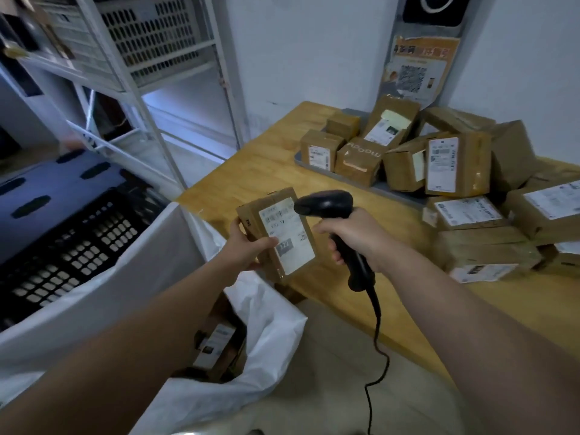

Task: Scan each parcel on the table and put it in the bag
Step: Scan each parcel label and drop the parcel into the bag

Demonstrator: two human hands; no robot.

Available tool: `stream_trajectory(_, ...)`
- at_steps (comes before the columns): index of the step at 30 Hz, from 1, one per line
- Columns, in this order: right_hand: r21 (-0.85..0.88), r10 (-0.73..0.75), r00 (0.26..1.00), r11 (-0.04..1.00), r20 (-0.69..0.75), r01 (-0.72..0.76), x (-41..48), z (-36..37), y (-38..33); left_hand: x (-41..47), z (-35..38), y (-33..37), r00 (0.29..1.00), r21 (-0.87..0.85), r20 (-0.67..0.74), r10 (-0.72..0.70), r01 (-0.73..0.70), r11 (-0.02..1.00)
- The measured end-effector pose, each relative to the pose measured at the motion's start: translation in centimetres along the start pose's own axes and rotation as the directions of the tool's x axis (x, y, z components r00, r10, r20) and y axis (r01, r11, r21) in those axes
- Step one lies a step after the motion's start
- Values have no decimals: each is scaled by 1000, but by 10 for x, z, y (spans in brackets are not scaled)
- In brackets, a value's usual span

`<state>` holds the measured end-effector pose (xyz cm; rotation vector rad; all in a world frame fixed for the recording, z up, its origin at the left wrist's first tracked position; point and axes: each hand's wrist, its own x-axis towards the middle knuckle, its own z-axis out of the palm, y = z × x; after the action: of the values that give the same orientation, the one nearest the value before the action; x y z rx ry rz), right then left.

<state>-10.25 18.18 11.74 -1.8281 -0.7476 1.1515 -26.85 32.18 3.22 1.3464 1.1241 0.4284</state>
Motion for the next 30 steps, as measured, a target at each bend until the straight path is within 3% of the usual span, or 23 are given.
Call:
stream_trajectory(6, 0, -1, 1000, 1000, 21, 1, 37, 98, 56, -14, -97, -60, 996, 118, -87, -30, 41, 992)
stream_trajectory(10, -152, -23, 992, 988, 120, 41, 70, 150, 91, -13, -138, -96, 963, 256, -262, -55, 124, 959)
stream_trajectory(12, -237, -16, 991, 970, 133, 48, 89, 168, 106, -7, -151, -113, 951, 360, -302, -63, 175, 916)
stream_trajectory(16, -510, 75, 979, 860, 191, 34, 120, 190, 121, 10, -164, -146, 966, 575, -247, -75, 209, 791)
stream_trajectory(18, -458, 140, 968, 889, 207, -30, 131, 198, 131, 23, -167, -158, 969, 661, -224, -100, 226, 716)
stream_trajectory(20, -389, 72, 992, 921, 102, -26, 142, 205, 150, 38, -168, -167, 972, 714, -203, -121, 232, 661)
stream_trajectory(22, -496, -94, 993, 867, -69, 47, 142, 208, 165, 50, -166, -172, 988, 788, -129, -84, 153, 597)
stream_trajectory(23, -567, -215, 966, 818, -145, 97, 138, 210, 169, 56, -164, -175, 997, 840, -64, -39, 75, 538)
stream_trajectory(25, -630, -400, 901, 746, -168, 215, 130, 213, 170, 69, -159, -183, 995, 931, 84, 50, -96, 351)
stream_trajectory(28, -574, -371, 904, 796, -211, 192, 139, 215, 174, 92, -148, -200, 953, 956, 289, 87, -284, -70)
stream_trajectory(30, -565, -385, 888, 803, -249, 189, 150, 212, 177, 111, -139, -213, 922, 897, 381, 71, -350, -270)
